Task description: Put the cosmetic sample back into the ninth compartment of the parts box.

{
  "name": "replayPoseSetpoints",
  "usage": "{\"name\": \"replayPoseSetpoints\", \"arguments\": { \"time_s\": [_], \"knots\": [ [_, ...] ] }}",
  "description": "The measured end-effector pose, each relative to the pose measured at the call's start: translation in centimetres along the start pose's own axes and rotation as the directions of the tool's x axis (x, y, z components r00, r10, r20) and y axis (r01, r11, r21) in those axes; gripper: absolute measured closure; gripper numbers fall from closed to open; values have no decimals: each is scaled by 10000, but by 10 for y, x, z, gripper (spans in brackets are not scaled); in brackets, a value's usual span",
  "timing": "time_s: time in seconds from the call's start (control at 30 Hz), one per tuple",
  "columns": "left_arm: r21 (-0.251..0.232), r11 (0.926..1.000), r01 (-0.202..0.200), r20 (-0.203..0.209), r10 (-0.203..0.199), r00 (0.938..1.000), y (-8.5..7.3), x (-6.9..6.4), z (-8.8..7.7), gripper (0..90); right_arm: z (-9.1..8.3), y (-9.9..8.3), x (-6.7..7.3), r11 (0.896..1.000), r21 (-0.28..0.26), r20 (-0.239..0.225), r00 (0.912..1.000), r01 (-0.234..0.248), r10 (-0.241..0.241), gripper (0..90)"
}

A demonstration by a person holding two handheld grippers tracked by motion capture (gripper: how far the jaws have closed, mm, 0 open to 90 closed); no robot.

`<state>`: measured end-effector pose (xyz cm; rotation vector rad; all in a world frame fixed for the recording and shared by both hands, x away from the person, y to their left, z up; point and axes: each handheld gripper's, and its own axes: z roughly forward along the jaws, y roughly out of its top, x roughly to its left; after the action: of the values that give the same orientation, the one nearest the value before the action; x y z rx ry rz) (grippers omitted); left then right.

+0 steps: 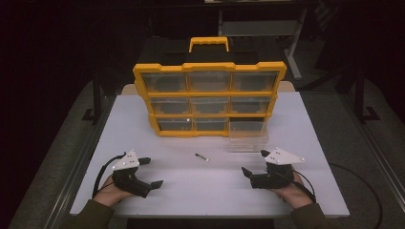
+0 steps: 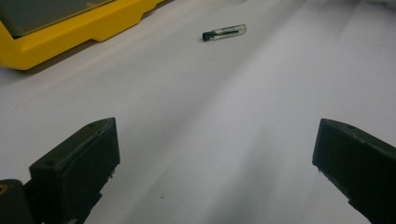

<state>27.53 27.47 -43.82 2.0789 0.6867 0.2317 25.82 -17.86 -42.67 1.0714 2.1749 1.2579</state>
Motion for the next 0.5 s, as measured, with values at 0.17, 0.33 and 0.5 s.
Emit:
{"name": "replayPoseSetpoints", "arguments": {
  "time_s": [0.17, 0.33, 0.5],
  "knots": [
    [-18, 10000, 59, -12, -59, 10000, 0, 0, 0, 5, -7, 1, -5, 9998, -167, -2, 9999, 106, -106, 90],
    [-7, 10000, -2, -32, 2, 10000, 1, 1, 0, 5, -14, -1, -8, 9992, -405, -69, 10000, -8, 5, 91],
    [20, 10000, 13, -11, -13, 10000, 2, 1, 1, 5, -15, -6, -6, 9982, -544, -222, 9994, 270, -283, 91]
  ]
}}
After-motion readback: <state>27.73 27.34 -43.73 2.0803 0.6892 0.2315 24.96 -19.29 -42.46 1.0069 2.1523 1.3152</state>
